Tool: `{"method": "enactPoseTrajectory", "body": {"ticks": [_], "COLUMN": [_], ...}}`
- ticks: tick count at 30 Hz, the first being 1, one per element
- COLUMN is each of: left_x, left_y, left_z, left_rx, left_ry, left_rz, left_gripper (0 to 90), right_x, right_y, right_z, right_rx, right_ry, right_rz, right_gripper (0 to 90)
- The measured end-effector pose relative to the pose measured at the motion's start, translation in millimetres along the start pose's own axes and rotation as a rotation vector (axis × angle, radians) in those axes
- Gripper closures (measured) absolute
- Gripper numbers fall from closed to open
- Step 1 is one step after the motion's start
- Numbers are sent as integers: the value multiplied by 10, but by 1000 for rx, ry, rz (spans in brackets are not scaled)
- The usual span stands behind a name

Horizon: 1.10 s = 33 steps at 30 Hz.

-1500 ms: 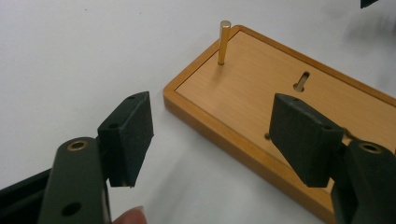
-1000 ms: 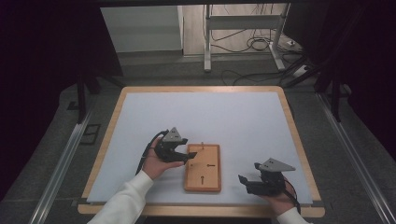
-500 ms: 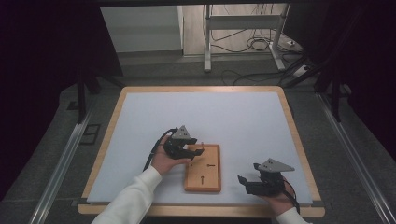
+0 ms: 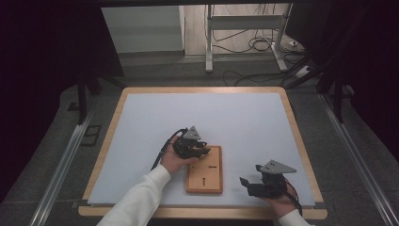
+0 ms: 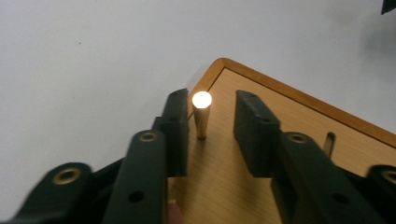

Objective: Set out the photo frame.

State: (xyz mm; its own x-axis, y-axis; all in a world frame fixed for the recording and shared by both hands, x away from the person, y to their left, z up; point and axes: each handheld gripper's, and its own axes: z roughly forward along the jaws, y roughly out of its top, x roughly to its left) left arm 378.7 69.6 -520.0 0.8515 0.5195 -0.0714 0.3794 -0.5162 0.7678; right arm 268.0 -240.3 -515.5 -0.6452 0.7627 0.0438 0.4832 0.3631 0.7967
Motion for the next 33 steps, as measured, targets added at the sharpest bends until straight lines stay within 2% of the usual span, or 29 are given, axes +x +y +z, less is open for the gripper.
{"method": "enactPoseTrajectory", "body": {"ticks": [5,10,12,15,19,21,25,27,29,30,33], "left_x": [16,36,48,81,93,93,123,145,156,156,170], "left_y": [-6,0,-1,-4,-2,-5,-2,-2,-3,-4,4], "left_z": [21,36,36,30,31,37,37,30,32,36,37], "left_rx": [-11,-10,-8,0,3,-6,-1,9,7,1,7], "left_ry": [3,-10,-13,-30,-37,-48,-71,-79,-89,-97,-106], "left_rz": [-8,-25,-35,-39,-44,-71,-96,-88,-97,-115,-120], "left_gripper": [728,824,834,838,840,839,834,832,829,828,825], "right_x": [6,13,14,18,54,64,107,122,137,144,173], "right_y": [-2,-3,-4,-3,11,14,23,27,31,32,41], "right_z": [1,7,9,7,-4,-4,-1,0,0,-2,-4], "right_rx": [-3,1,1,-1,-13,-13,-14,-15,-18,-18,-17], "right_ry": [7,7,6,3,-7,-8,-6,-5,-3,-3,-6], "right_rz": [-10,-15,-16,-23,-54,-62,-89,-98,-108,-110,-128], "right_gripper": [196,196,196,196,191,188,180,179,178,177,174]}}
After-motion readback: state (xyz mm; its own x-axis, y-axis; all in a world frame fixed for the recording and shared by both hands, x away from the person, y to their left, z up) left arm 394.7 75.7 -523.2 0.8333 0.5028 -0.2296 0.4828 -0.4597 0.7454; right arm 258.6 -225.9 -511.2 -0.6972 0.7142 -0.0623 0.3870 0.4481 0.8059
